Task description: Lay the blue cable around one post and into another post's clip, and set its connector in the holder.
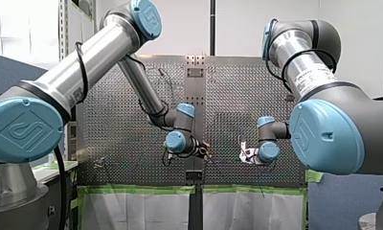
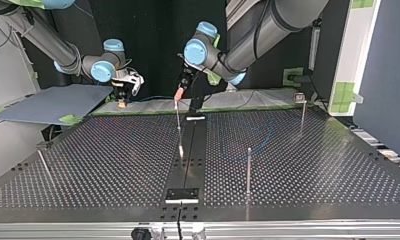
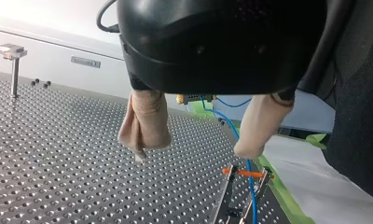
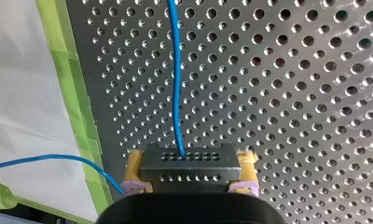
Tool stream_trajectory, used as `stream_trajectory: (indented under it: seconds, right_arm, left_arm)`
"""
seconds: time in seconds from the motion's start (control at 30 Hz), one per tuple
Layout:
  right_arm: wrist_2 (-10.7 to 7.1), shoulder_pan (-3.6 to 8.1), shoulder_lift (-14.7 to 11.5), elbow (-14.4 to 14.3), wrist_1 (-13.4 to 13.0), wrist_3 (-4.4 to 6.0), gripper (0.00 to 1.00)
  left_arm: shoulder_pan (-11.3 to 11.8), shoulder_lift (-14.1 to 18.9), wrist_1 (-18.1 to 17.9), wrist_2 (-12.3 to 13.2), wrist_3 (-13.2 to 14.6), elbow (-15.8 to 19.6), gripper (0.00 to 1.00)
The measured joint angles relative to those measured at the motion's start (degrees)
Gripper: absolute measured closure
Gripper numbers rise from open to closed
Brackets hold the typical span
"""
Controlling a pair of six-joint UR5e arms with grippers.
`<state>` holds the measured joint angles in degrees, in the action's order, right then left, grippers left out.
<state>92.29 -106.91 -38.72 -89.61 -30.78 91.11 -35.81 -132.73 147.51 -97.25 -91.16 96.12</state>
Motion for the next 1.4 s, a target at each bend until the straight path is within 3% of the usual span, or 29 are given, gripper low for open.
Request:
stream_trajectory:
  seconds: [0.23,0.47,1.07,1.23,1.4]
  right_arm:
    - [0.00,0.00,-0.01,0.00,0.37,-0.12,0.77]
    - [-0.12,-0.13,0.00,0.00,-0.21,0.09,0.77]
    - [-0.35,0.31,0.02,0.00,0.35,0.14,0.77]
    - [-0.35,0.33,0.05,0.00,0.41,0.13,0.77]
    - [-0.35,0.36,0.05,0.00,0.43,0.09,0.77]
  left_arm:
    - [-0.14,3.22,-2.56,-3.31,-1.91,3.23,0.00]
    - [1.06,7.14,-5.04,-7.24,-5.75,7.15,0.00]
    - [4.57,17.44,4.30,-17.39,-16.04,17.44,0.00]
    - [4.94,20.11,6.77,-18.02,-18.71,19.10,0.00]
    - [5.34,23.14,7.75,-16.38,-21.73,18.61,0.00]
